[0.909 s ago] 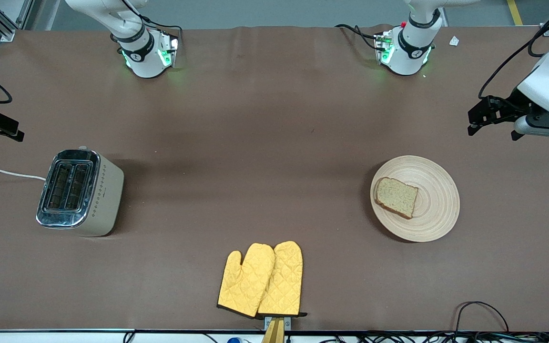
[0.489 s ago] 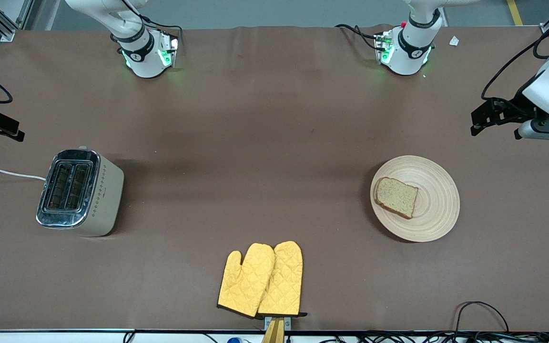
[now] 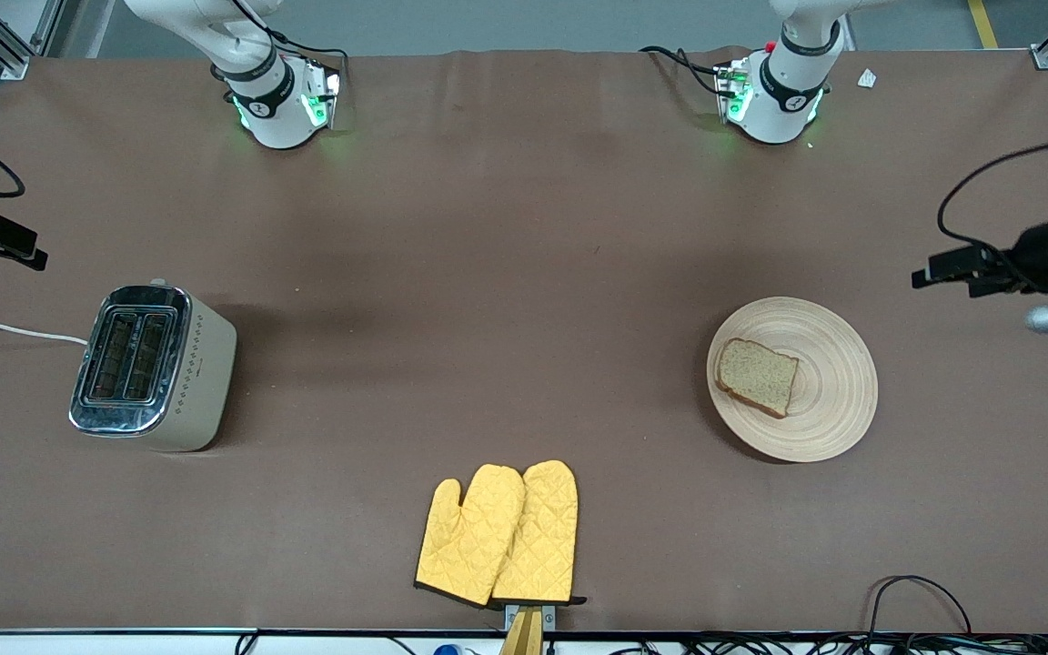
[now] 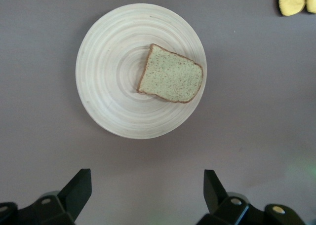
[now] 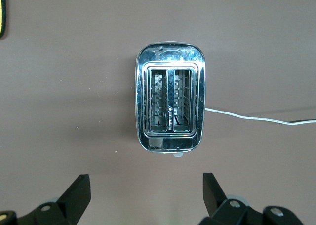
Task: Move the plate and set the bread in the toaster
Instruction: 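Move the left gripper down to the wooden plate's rim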
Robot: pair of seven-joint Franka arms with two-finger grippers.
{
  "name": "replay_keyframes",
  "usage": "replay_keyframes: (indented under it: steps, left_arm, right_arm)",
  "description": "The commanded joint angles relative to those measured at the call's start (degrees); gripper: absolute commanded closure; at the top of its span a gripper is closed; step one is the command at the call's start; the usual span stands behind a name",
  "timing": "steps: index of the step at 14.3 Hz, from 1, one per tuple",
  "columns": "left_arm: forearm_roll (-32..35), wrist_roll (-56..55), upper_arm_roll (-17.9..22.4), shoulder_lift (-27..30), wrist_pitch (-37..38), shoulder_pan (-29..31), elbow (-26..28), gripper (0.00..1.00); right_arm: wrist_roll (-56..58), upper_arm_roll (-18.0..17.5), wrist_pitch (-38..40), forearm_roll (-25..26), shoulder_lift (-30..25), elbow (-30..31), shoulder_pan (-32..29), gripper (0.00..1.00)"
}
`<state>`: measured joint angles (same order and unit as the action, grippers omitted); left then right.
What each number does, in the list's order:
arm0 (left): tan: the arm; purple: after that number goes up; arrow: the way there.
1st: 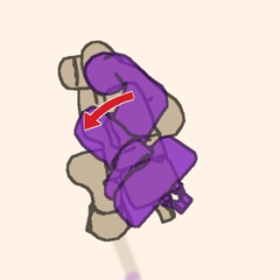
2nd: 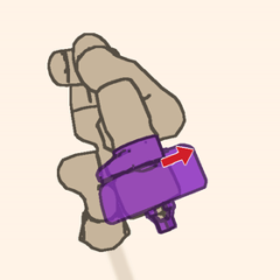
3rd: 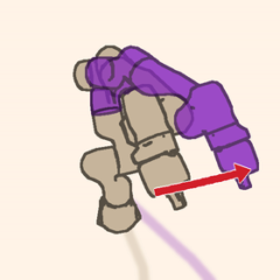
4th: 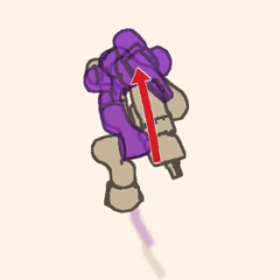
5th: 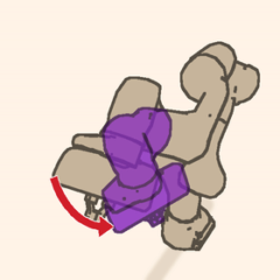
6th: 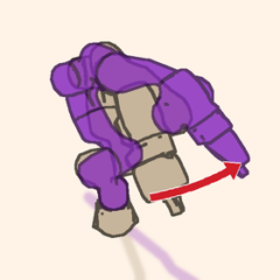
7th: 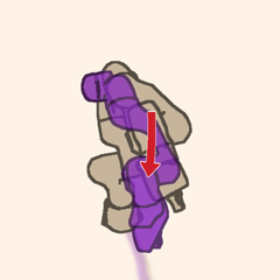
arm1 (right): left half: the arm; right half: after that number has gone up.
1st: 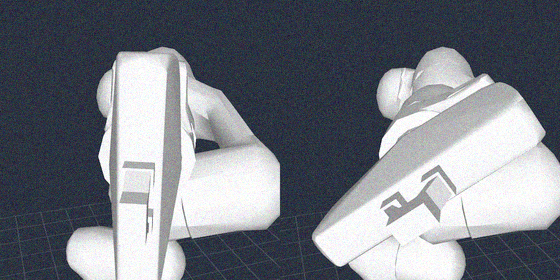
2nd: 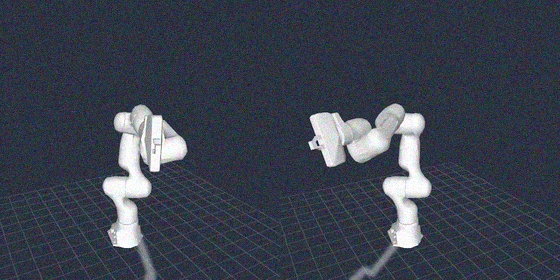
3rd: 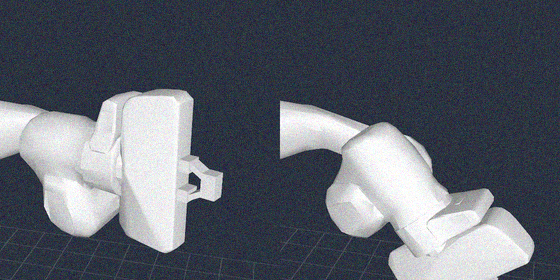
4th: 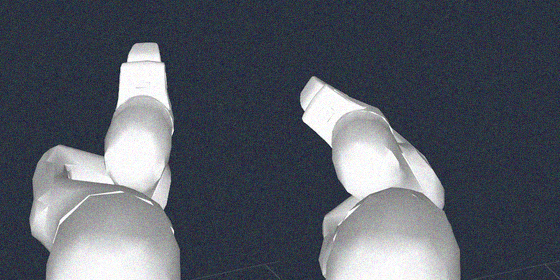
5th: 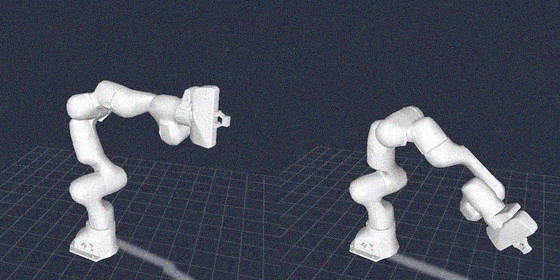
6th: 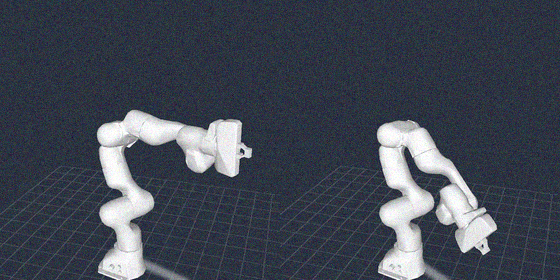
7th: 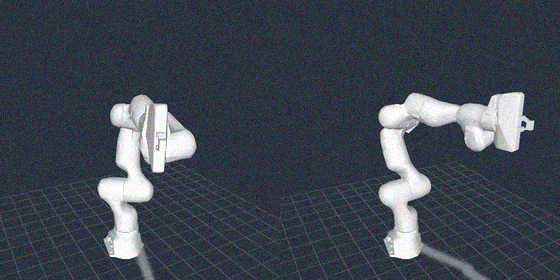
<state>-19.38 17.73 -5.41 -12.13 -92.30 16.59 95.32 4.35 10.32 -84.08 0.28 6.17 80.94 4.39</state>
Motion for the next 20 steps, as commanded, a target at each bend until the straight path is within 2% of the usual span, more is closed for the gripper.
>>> replay_keyframes:
  steps: [1,3,6,15,16,17,20]
  left_arm:
    - [-9.43,9.92,-0.48,-12.61,0.89,7.03,-2.68,0.0]
    - [-10.76,15.72,-0.48,-20.78,0.89,8.36,-6.61,0.0]
    - [-14.8,21.89,-0.56,-29.6,0.28,10.04,-9.96,0.0]
    - [-18.07,27.96,-0.56,-37.08,-4.99,10.39,-10.06,0.01]
    - [-18.15,28.32,-0.56,-37.17,-5.17,10.39,-10.06,0.21]
    - [-18.15,28.23,-0.56,-37.09,-5.09,10.39,-10.06,0.56]
    - [-20.26,28.41,-0.48,-37.09,-5.17,10.74,-10.06,1.0]
  right_arm:
    - [-1.01,-0.12,-0.12,-0.46,-1.52,1.59,0.0,0.0]
    - [-1.01,-0.12,-0.04,-0.46,-1.52,1.59,0.0,0.0]
    - [-1.1,-0.12,-0.04,-0.46,-1.52,1.59,0.0,0.0]
    - [-1.1,-0.12,0.14,-0.46,-1.52,1.59,0.0,0.0]
    - [-1.1,-0.12,0.14,-0.46,-1.52,1.5,-0.09,0.0]
    - [-1.1,-0.12,0.14,-0.46,-1.52,1.5,-0.09,0.0]
    - [-1.1,-0.12,0.14,-0.46,-1.52,1.59,-0.09,0.0]
